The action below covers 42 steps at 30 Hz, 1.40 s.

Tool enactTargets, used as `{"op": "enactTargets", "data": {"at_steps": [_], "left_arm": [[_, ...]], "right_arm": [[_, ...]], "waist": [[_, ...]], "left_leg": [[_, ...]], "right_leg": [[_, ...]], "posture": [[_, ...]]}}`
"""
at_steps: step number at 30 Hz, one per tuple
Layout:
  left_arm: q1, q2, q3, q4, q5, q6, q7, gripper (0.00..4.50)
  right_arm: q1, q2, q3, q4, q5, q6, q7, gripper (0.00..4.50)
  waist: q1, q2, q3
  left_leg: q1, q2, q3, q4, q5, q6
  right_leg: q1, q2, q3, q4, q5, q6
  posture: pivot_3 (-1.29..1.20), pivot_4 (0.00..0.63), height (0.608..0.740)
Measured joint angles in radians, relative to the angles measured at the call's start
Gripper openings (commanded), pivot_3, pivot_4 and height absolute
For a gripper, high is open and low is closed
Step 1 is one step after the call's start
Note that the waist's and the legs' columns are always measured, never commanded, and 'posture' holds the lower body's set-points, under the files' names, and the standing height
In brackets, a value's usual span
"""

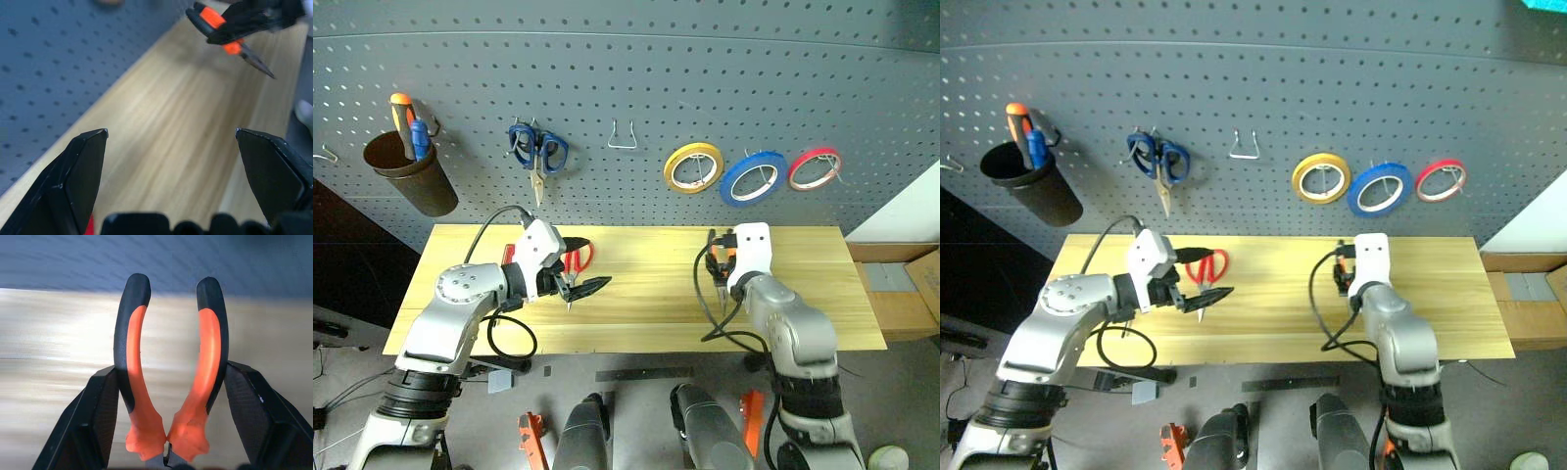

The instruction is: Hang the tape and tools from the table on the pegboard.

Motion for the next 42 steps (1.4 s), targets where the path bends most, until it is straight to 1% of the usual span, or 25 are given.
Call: {"op": "enactTargets", "data": {"at_steps": [3, 6, 10, 14, 18, 22, 29, 31, 37, 42], "left_arm": [[0.016, 0.001, 0.035, -0.013, -0.036, 0.031, 0.013, 4.5], [0.022, 0.0, 0.092, -0.032, -0.075, 0.058, 0.039, 4.5], [0.043, -0.001, 0.166, -0.072, -0.117, 0.06, 0.072, 4.5], [0.065, -0.002, 0.219, -0.081, -0.144, 0.063, 0.105, 4.5], [0.076, -0.002, 0.252, -0.081, -0.145, 0.062, 0.14, 4.5], [0.089, -0.003, 0.266, -0.083, -0.145, 0.057, 0.167, 4.5], [0.088, -0.018, 0.267, -0.092, -0.145, 0.035, 0.211, 4.5], [0.088, -0.023, 0.267, -0.093, -0.145, 0.024, 0.22, 4.5], [0.067, -0.036, 0.265, -0.094, -0.146, 0.014, 0.228, 4.5], [0.03, -0.043, 0.253, -0.091, -0.146, 0.011, 0.233, 4.5]], "right_arm": [[0.014, -0.008, 0.107, -0.148, -0.025, 0.012, -0.009, 2.75], [-0.027, 0.008, 0.149, -0.218, -0.037, 0.033, -0.015, 2.75], [-0.164, 0.0, 0.14, -0.217, -0.064, 0.025, -0.007, 2.75], [-0.25, 0.01, 0.122, -0.166, -0.059, 0.003, 0.023, 2.75], [-0.327, 0.03, 0.087, -0.062, -0.051, -0.045, 0.055, 2.75], [-0.457, 0.061, 0.059, 0.071, -0.048, -0.135, 0.08, 2.75], [-0.606, 0.107, 0.015, 0.281, -0.027, -0.303, 0.107, 2.75], [-0.647, 0.121, -0.003, 0.352, -0.022, -0.344, 0.108, 2.75], [-0.813, 0.163, -0.038, 0.637, -0.03, -0.586, 0.087, 2.75], [-0.874, 0.189, -0.047, 0.846, -0.055, -0.781, 0.07, 2.75]], "waist": [[0.001, 0.0, 0.0], [0.002, 0.0, 0.0], [0.005, 0.0, 0.0], [0.01, -0.001, 0.0], [0.02, -0.001, -0.002], [0.028, -0.002, -0.006], [0.037, -0.011, -0.04], [0.037, -0.011, -0.05], [0.039, -0.012, -0.062], [0.042, -0.014, -0.07]], "left_leg": [[0.0, 0.0, -0.001, 0.0, 0.0, 0.0], [0.0, 0.0, -0.003, 0.002, 0.0, 0.0], [0.0, 0.0, -0.003, 0.003, 0.0, 0.0], [-0.001, 0.0, -0.004, 0.003, 0.0, 0.0], [-0.001, -0.001, -0.004, 0.003, 0.0, 0.0], [-0.001, 0.0, -0.004, 0.003, 0.0, -0.001], [-0.002, -0.001, -0.004, 0.002, 0.001, -0.001], [-0.001, -0.001, -0.004, 0.002, 0.001, -0.002], [-0.001, -0.001, -0.004, 0.002, 0.002, -0.003], [-0.001, -0.001, -0.004, 0.001, 0.002, -0.003]], "right_leg": [[0.0, 0.0, -0.001, 0.0, 0.0, 0.0], [0.001, 0.0, -0.003, 0.0, 0.0, 0.0], [0.002, 0.0, -0.003, 0.0, 0.0, 0.0], [0.001, 0.0, -0.004, 0.001, 0.0, 0.0], [0.001, -0.001, -0.004, 0.001, 0.0, -0.001], [0.001, -0.001, -0.005, 0.001, 0.001, -0.002], [0.001, -0.003, -0.006, 0.0, 0.001, -0.002], [0.001, -0.003, -0.006, 0.0, 0.002, -0.003], [0.001, -0.002, -0.007, 0.002, 0.002, -0.004], [0.001, -0.002, -0.006, 0.001, 0.002, -0.004]], "posture": [[-0.12, 0.224, 0.74], [-0.1, 0.221, 0.74], [-0.08, 0.214, 0.74], [-0.05, 0.197, 0.74], [-0.03, 0.175, 0.74], [0.0, 0.148, 0.74], [0.02, 0.121, 0.74], [0.02, 0.117, 0.74], [0.03, 0.115, 0.74], [0.03, 0.119, 0.74]]}}
